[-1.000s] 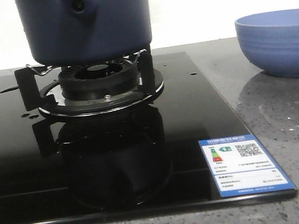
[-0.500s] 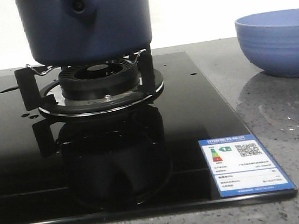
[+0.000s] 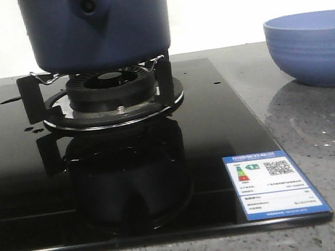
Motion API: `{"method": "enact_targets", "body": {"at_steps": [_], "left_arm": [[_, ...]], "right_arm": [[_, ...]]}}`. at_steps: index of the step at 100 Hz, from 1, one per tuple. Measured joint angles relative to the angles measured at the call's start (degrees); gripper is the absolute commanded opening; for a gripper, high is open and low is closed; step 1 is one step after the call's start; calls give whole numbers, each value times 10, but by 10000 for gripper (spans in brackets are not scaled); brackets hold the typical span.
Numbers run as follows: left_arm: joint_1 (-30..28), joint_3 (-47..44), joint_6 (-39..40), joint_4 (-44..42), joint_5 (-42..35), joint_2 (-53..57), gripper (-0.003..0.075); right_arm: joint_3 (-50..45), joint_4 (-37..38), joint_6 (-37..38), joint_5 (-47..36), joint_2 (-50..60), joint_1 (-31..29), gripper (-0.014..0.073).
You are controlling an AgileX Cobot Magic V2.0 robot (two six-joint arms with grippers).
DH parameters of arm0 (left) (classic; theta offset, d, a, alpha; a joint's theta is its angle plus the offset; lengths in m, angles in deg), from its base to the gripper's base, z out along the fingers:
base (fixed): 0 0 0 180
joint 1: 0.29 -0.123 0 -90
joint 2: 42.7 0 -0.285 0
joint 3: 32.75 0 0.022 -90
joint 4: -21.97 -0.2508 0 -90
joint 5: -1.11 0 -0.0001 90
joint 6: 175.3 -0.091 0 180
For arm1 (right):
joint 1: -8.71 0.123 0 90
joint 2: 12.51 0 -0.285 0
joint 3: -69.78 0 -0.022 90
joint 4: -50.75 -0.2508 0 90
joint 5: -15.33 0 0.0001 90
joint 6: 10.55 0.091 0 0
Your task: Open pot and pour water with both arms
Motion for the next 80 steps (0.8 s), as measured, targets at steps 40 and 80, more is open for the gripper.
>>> {"method": "enact_targets", "body": {"at_steps": [40,80], "left_arm": [[1,34,-1,1,-8,-57,492],[35,38,-2,15,-37,-72,492]], "right_arm": [[0,1,0,0,-1,0,-64],[0,3,-1,-1,-6,0,-64]]}}
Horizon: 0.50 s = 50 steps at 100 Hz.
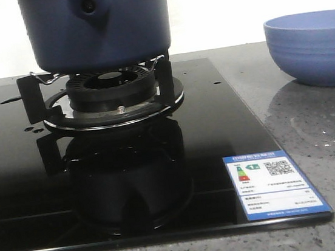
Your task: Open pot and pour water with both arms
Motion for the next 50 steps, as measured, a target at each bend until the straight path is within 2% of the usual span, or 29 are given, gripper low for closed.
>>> {"method": "enact_targets", "body": {"at_steps": [12,40,50], "left_arm": [[0,0,-1,3,-2,0,477],[2,1,-3,17,4,-6,232],[2,1,-3,17,4,-6,204]], "right_arm": [[0,0,0,-1,0,0,-64],[0,0,0,-1,0,0,-64],[0,0,0,-1,0,0,-64]]}}
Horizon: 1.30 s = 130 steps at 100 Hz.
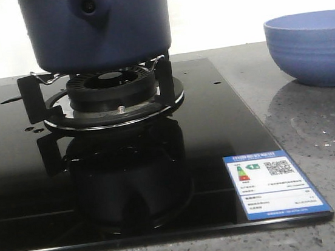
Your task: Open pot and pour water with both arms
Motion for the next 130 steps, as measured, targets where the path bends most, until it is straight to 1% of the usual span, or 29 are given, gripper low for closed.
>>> {"method": "enact_targets", "body": {"at_steps": [16,27,45,56,66,72,86,102,113,124,130], "left_arm": [[0,0,0,-5,-6,8,212],[-7,0,5,-15,-18,36,212],[-45,0,50,-15,-36,108,212],[-67,0,99,-45,-61,152,216],[-80,-11,138,-71,-81,190,277],[-86,-28,150,-75,-92,213,299],[-88,-78,157,-78,-119,278,299],[-88,-140,181,-78,-165,351,297],[-88,-179,194,-77,-195,396,297],[-88,-201,196,-77,-202,430,297],[-88,-204,196,-77,-202,442,297]], "right_arm": [[0,0,0,0,0,0,-64],[0,0,0,0,0,0,-64],[0,0,0,0,0,0,-64],[0,0,0,-5,0,0,-64],[0,0,0,-6,-5,0,-64],[0,0,0,-6,-18,0,-64],[1,5,-14,-12,-63,0,-64],[31,59,-13,-18,-125,-2,-64],[69,100,17,-20,-165,-25,-61],[102,112,35,-22,-210,-52,-57],[113,112,46,-23,-237,-67,-28]]}}
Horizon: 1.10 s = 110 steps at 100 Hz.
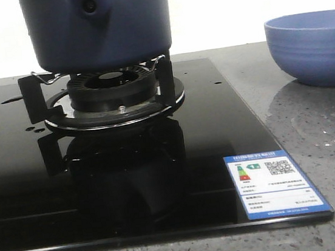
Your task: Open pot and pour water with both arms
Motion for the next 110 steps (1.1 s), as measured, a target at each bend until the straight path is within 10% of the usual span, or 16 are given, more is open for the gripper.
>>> {"method": "enact_targets", "body": {"at_steps": [23,110], "left_arm": [[10,-2,1,3,-1,10,297],[19,-2,3,3,-2,10,295]], "right_arm": [[9,-61,9,-26,-110,-47,233],[10,-127,10,-97,-226,-50,226]]}}
